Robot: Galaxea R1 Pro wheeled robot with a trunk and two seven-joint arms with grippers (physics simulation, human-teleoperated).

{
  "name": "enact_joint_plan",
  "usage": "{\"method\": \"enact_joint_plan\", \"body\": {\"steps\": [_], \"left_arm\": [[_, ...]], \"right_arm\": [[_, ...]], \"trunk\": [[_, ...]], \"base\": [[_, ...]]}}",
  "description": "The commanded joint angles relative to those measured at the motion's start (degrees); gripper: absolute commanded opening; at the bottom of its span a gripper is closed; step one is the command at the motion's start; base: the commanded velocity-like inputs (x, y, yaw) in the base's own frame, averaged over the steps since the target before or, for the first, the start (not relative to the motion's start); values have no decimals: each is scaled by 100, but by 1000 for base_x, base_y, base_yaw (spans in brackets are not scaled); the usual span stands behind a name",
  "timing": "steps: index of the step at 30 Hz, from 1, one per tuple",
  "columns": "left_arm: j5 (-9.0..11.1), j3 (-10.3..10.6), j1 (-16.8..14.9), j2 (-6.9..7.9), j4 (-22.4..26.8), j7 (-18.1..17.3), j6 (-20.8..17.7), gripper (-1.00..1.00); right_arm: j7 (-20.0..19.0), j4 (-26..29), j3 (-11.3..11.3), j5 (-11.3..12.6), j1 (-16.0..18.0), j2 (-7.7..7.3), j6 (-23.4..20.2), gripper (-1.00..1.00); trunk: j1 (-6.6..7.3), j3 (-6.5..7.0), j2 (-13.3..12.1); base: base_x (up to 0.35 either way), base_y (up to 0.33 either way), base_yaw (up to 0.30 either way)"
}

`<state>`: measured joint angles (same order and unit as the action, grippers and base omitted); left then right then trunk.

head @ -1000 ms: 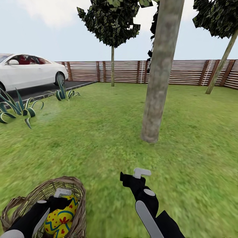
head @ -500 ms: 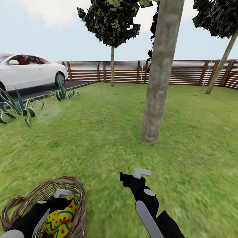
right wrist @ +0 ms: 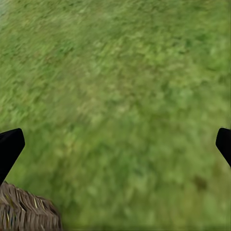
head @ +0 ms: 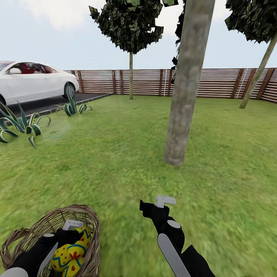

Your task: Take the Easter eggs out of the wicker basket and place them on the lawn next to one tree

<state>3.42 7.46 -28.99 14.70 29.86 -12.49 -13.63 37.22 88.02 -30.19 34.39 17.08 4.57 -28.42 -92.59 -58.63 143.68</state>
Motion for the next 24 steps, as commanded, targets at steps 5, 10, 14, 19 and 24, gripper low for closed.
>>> {"method": "enact_joint_plan", "body": {"steps": [5,10,14,19,24], "left_arm": [[36,27,-2,7,17,1,-39,100],[36,27,-2,7,19,1,-42,100],[36,27,-2,7,19,1,-43,100],[36,27,-2,7,19,1,-49,100],[36,27,-2,8,25,1,-56,100]], "right_arm": [[49,7,-5,42,4,0,-15,100],[49,9,-5,39,4,0,-15,100],[49,7,-5,40,5,0,-15,100],[49,8,-5,41,4,0,-15,100],[49,7,-5,42,1,0,-15,100]], "trunk": [[-1,-29,4],[-1,-29,4],[-1,-29,4],[-9,-95,8],[-14,-139,11]], "base": [[0,0,0],[0,0,0],[0,0,0],[0,0,0],[0,0,0]]}}
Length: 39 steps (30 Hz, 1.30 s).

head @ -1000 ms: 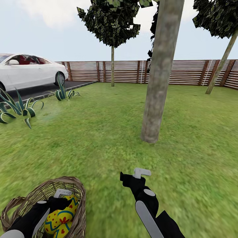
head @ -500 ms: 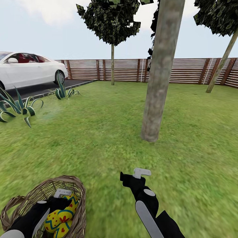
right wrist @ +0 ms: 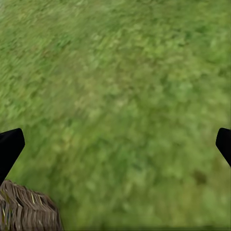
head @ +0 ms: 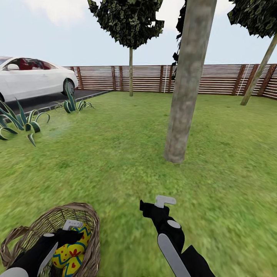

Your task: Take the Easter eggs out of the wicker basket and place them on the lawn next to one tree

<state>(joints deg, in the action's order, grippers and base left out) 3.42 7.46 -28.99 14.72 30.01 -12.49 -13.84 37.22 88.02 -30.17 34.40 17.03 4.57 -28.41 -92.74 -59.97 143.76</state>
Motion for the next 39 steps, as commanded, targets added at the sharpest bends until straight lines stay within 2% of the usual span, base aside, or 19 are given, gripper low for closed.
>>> {"method": "enact_joint_plan", "body": {"steps": [1,7,13,26,30,39], "left_arm": [[36,28,-1,8,11,1,-36,100],[36,28,-1,13,18,1,-49,100],[36,28,-36,14,34,-2,-79,100],[36,28,-176,47,53,-7,-92,100],[39,28,-196,55,48,-4,-93,100],[51,20,-203,50,4,0,-93,100]], "right_arm": [[49,7,-6,41,6,0,-15,100],[49,10,-9,40,9,0,-15,100],[49,8,-14,41,10,0,-15,100],[49,13,-15,38,9,0,-15,100],[49,14,-15,34,10,0,-15,100],[49,14,-15,32,9,0,-15,100]], "trunk": [[1,-6,2],[1,-6,2],[-14,-138,10],[-14,-138,10],[-25,-227,16],[-25,-227,16]], "base": [[0,0,0],[0,0,0],[0,0,0],[0,0,0],[0,0,0],[0,0,0]]}}
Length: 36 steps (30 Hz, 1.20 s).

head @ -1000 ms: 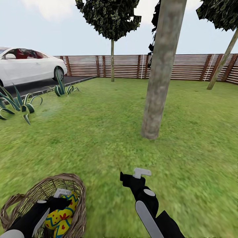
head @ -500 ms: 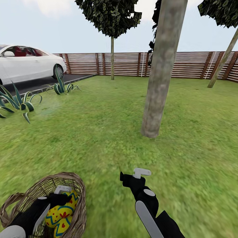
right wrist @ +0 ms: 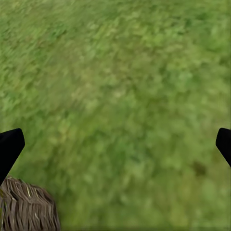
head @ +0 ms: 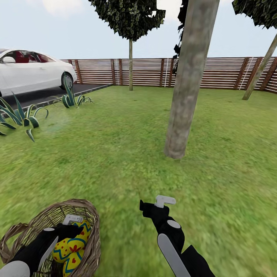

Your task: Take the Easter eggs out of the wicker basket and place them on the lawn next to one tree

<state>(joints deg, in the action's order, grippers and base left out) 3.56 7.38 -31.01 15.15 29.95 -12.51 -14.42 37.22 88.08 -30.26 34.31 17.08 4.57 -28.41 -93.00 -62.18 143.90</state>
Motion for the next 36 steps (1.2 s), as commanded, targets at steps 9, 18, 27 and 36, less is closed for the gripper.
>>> {"method": "enact_joint_plan", "body": {"steps": [9,18,27,36], "left_arm": [[39,27,0,-7,6,4,-35,100],[39,27,1,-35,6,3,-35,100],[39,27,-2,-23,3,-5,-35,100],[39,27,-2,-20,7,-79,-35,100]], "right_arm": [[47,7,-6,41,6,0,-15,100],[49,7,-6,41,5,0,-15,100],[46,7,-6,41,6,0,-15,100],[43,7,-6,47,6,0,-15,100]], "trunk": [[1,-5,2],[1,-5,2],[-1,-28,4],[-9,-94,8]], "base": [[0,0,0],[0,0,0],[0,0,0],[0,0,0]]}}
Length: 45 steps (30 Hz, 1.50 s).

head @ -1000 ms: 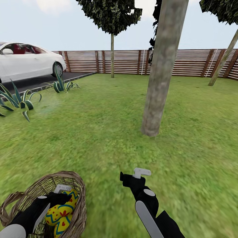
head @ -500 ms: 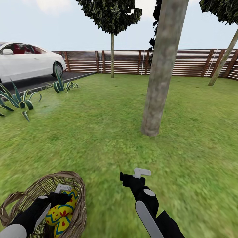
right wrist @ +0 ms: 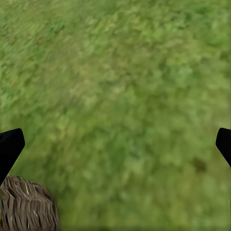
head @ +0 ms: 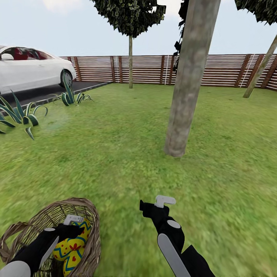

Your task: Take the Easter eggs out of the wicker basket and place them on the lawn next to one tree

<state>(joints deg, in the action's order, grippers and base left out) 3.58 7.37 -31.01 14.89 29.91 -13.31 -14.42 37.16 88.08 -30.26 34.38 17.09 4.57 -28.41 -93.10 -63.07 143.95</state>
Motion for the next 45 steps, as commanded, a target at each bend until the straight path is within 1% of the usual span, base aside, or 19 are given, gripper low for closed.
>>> {"method": "enact_joint_plan", "body": {"steps": [1,12,16,29,32,42,44,45], "left_arm": [[37,28,-1,3,10,0,-35,100],[37,29,0,-12,14,-4,-35,100],[37,28,-1,-12,15,-10,-35,100],[37,28,-1,-12,15,-5,-35,100],[37,28,-1,-12,15,-5,-35,100],[36,28,0,-20,15,-5,-35,100],[35,28,0,-20,15,-5,-35,100],[36,28,-1,-21,17,-5,-35,100]], "right_arm": [[50,7,-6,41,5,0,-15,100],[51,7,-6,34,4,0,-15,100],[47,7,-7,35,2,0,-15,100],[49,7,-8,36,4,0,-15,100],[47,7,-7,37,4,0,-15,100],[46,7,-7,37,5,0,-15,100],[46,7,-10,40,3,0,-15,100],[46,7,-11,40,1,0,-15,100]], "trunk": [[1,-5,2],[1,-5,2],[-9,-94,8],[-9,-94,8],[-17,-160,12],[-17,-160,12],[-22,-205,14],[-22,-205,14]], "base": [[0,0,0],[0,0,0],[0,0,0],[0,0,0],[0,0,0],[0,0,0],[0,0,0],[0,0,0]]}}
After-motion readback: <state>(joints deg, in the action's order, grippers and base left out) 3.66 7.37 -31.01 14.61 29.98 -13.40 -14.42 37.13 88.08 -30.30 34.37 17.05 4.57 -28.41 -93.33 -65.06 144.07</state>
